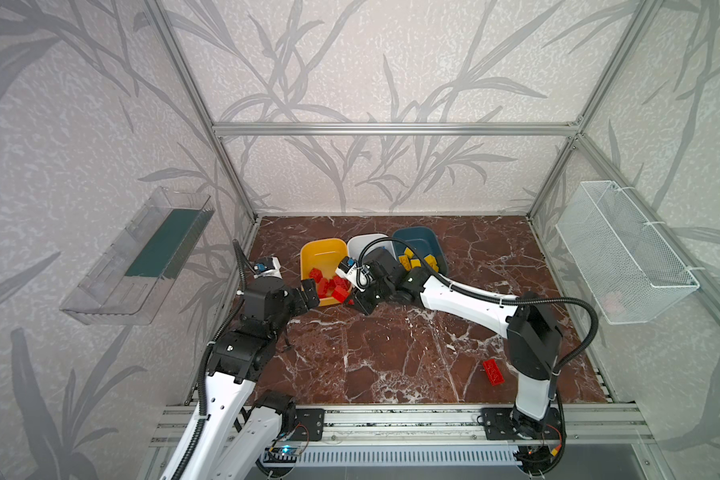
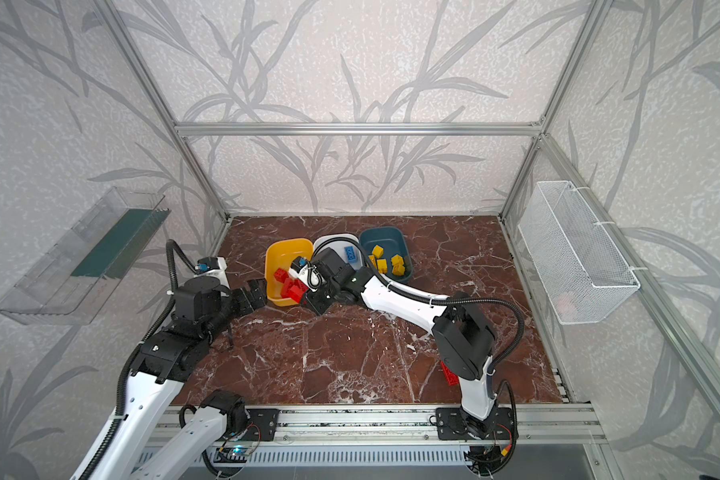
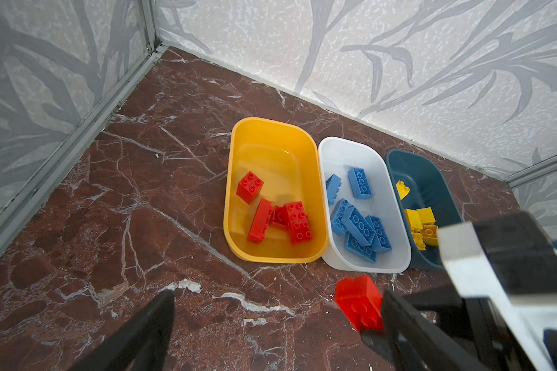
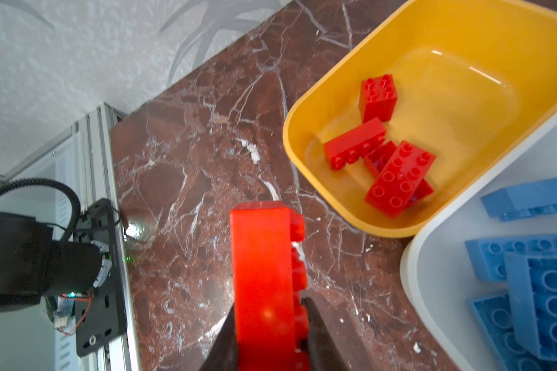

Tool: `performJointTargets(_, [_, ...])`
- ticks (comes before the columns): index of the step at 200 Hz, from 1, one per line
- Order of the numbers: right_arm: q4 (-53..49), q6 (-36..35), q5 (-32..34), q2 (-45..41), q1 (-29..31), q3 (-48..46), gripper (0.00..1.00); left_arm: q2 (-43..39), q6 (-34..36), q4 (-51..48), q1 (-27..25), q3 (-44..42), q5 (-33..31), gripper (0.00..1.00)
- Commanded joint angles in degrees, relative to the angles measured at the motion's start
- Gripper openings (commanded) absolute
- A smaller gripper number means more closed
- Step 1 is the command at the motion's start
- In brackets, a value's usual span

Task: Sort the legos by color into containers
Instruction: 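Carry the red brick with the right gripper into the yellow tub and release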

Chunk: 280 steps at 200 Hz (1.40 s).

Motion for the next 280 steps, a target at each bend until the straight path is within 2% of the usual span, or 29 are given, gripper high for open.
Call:
performJointTargets(1, [2.2, 3.0, -4.8, 4.7, -1.7, 4.2, 0.03, -1.0, -0.3, -0.1, -0.3, -0.8, -0.3, 0.99])
performJointTargets(82, [-2.8, 4.6, -4.5, 19.7, -2.7, 23.7, 0.07, -1.1, -0.2, -0.1, -0.5, -0.9, -1.0, 0.99])
performJointTargets(102, [-3.1, 5.1, -4.1, 21.5, -3.1, 26.0, 0.17, -0.9, -0.2, 0.1, -0.9, -1.0, -0.6, 0.99])
performJointTargets(149, [-6.3, 4.8, -3.9, 24.2, -3.4, 30.7, 0.35, -0.3, 0.2, 0.2, -1.2, -1.1, 0.6, 0.99])
performJointTargets(172, [-5.6, 5.8, -4.8, 23.2, -4.0, 30.0, 0.47, -0.1, 0.4, -0.1, -1.3, -1.0, 0.3, 0.99])
performJointTargets(215, [-4.7, 6.4, -6.1, 19.2, -5.6, 27.6, 0.58, 0.8, 0.9, 0.4, -1.2, -1.1, 2.9, 0.99])
performJointTargets(260, [-3.0, 7.1, -7.5, 7.1, -10.5, 19.9, 0.71, 6.0, 3.0, 0.9, -1.6, 0.1, 9.2, 0.99])
performJointTargets(280, [-3.1, 8.7, -9.4, 2.7, -14.2, 17.8, 0.75, 9.5, 2.7, 1.0, -5.2, 1.9, 9.3, 0.99])
